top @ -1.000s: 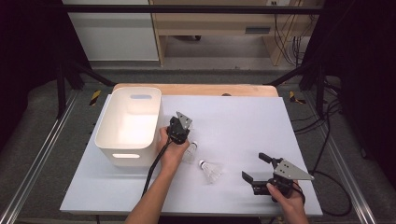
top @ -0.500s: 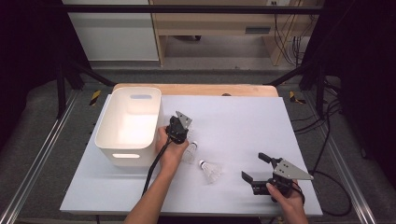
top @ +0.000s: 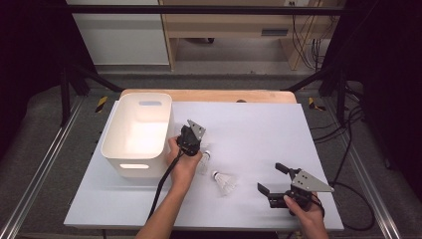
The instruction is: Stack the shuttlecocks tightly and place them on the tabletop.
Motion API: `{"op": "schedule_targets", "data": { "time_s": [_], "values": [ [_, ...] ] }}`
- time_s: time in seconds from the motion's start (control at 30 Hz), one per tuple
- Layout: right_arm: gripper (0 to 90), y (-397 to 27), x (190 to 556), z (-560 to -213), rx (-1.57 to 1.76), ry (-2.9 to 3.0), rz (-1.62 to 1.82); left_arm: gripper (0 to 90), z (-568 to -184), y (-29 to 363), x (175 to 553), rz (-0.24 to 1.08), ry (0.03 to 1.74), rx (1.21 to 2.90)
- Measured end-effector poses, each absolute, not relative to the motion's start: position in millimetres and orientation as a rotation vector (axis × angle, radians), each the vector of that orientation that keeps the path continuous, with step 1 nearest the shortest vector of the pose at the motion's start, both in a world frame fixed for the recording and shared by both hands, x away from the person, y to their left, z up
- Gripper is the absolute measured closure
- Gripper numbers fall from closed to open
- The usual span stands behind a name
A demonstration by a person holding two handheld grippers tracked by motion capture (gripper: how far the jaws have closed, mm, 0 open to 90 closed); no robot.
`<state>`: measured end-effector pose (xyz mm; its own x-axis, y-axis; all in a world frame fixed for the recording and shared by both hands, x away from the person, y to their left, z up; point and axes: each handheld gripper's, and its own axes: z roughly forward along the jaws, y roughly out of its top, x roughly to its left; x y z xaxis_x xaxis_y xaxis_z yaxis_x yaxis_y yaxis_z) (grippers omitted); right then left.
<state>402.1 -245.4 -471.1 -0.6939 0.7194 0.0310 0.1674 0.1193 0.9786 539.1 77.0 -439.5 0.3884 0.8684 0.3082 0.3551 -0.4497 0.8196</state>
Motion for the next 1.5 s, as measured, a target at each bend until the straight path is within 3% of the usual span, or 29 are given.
{"op": "schedule_targets", "data": {
  "time_s": [0.53, 0.8, 1.07, 1.5],
  "values": [
    [4.9, -243.8, 402.0, -471.3, 0.854, 1.956, 1.599, 90.0, -439.6, 76.0, 528.4, 1.100, 1.050, 2.047],
    [4.9, -243.5, 402.3, -471.7, 0.856, 1.960, 1.595, 89.3, -442.2, 65.9, 535.5, 1.019, 1.032, 2.057],
    [4.9, -244.0, 402.6, -472.0, 0.856, 1.958, 1.600, 78.5, -452.1, 56.1, 545.8, 0.870, 1.073, 2.047],
    [4.9, -243.8, 402.6, -472.0, 0.855, 1.961, 1.601, 66.0, -454.6, 57.0, 548.6, 0.827, 1.072, 2.040]
  ]
}}
